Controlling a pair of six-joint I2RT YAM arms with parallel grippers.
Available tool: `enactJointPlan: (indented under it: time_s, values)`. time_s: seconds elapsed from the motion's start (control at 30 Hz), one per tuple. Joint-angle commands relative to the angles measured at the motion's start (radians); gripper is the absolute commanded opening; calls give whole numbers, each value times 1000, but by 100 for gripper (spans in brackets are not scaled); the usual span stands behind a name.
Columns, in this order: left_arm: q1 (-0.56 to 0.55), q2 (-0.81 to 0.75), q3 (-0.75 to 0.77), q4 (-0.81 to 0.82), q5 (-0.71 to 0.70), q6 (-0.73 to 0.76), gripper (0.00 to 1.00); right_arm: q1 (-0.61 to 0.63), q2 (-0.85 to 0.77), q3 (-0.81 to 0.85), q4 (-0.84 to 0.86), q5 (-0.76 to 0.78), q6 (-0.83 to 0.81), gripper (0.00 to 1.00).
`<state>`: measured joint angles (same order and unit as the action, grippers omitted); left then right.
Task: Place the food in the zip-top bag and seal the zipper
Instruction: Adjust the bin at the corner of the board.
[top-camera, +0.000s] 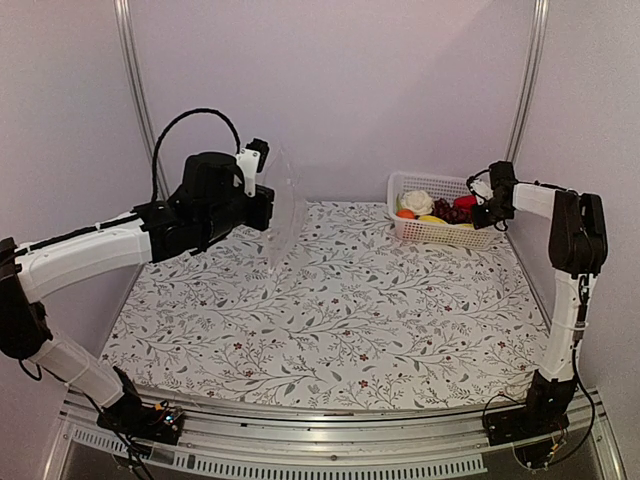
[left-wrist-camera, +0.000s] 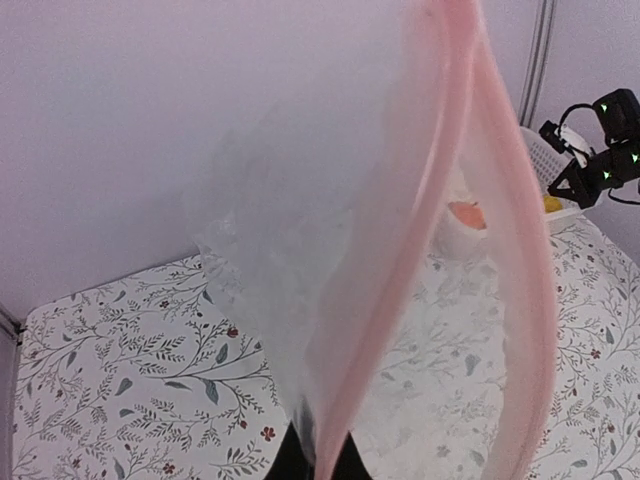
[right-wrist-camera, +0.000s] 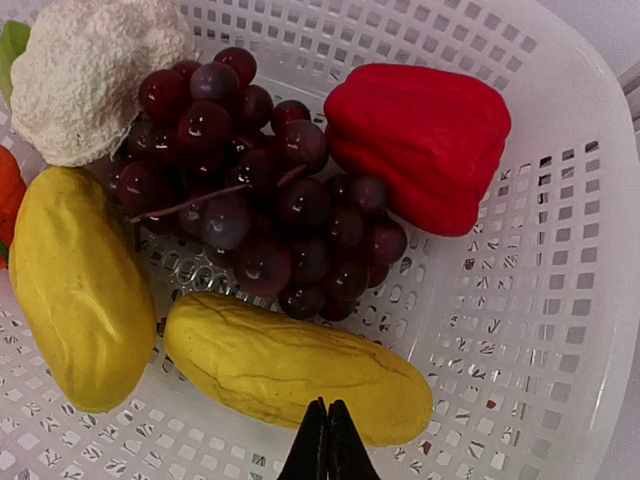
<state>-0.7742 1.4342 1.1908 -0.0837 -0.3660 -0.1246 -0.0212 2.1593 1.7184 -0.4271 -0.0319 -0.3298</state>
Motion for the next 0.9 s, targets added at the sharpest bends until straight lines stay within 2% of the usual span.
enactJointPlan:
  time_s: [0.0, 0.2, 0.5, 0.87]
  values:
    - [-3, -21, -17, 1, 13, -3, 0, -3, -65, -111, -14, 1, -31, 1]
    - [-5, -21, -19, 1, 14, -4, 0, -3, -142, -192, -76, -68, -65, 0]
    - [-4, -15, -20, 1, 4, 3, 0, 14, -252, -302, -233, -279, -38, 0]
    - [-5, -11, -22, 2, -3, 4, 0, 198, -398, -499, -280, -283, -96, 0]
